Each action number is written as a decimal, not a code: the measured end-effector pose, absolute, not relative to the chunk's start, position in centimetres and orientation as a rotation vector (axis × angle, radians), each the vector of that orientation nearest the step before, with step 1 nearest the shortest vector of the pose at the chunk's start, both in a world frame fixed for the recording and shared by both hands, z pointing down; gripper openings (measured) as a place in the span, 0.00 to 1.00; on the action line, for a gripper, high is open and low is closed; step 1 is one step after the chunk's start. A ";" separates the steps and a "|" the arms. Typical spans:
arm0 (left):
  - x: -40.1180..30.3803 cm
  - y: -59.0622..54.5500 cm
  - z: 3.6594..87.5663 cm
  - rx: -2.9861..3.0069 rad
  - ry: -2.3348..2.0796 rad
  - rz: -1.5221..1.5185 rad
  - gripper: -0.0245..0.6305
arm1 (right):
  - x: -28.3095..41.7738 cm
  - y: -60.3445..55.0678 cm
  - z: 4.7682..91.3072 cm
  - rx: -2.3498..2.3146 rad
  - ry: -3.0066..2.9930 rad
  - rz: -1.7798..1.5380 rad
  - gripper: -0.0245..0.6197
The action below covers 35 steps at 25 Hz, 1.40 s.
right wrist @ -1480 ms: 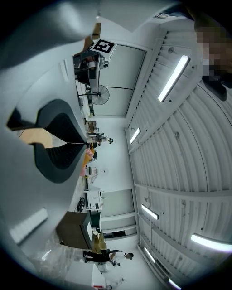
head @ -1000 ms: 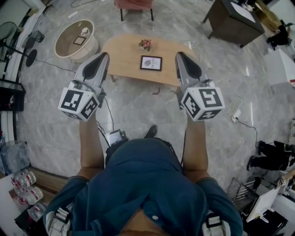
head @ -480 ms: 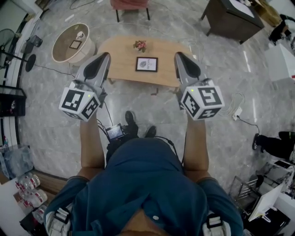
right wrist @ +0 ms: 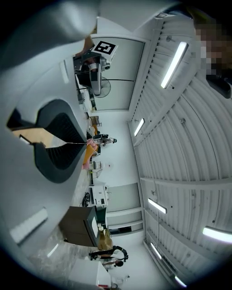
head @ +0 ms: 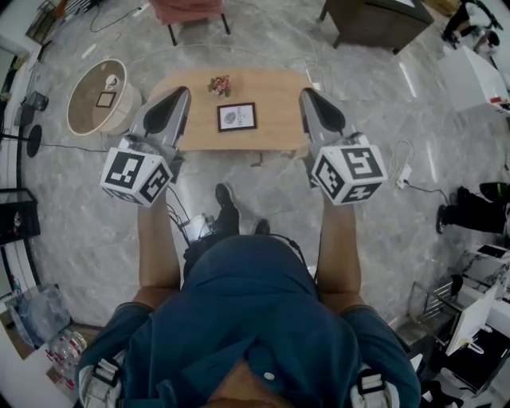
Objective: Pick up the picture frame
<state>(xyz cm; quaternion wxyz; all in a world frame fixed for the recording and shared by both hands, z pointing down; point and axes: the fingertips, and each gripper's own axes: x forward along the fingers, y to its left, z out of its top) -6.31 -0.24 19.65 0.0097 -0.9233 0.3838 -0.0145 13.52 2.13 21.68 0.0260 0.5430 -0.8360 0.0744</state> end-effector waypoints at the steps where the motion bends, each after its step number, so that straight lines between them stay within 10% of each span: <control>1: -6.3 -1.1 19.6 -2.890 1.182 -0.043 0.04 | 13.5 1.5 21.7 1.690 -2.574 0.231 0.06; 35: -11.5 -23.3 21.5 -3.014 1.054 -0.023 0.04 | 9.0 -18.5 24.1 1.757 -2.475 0.357 0.06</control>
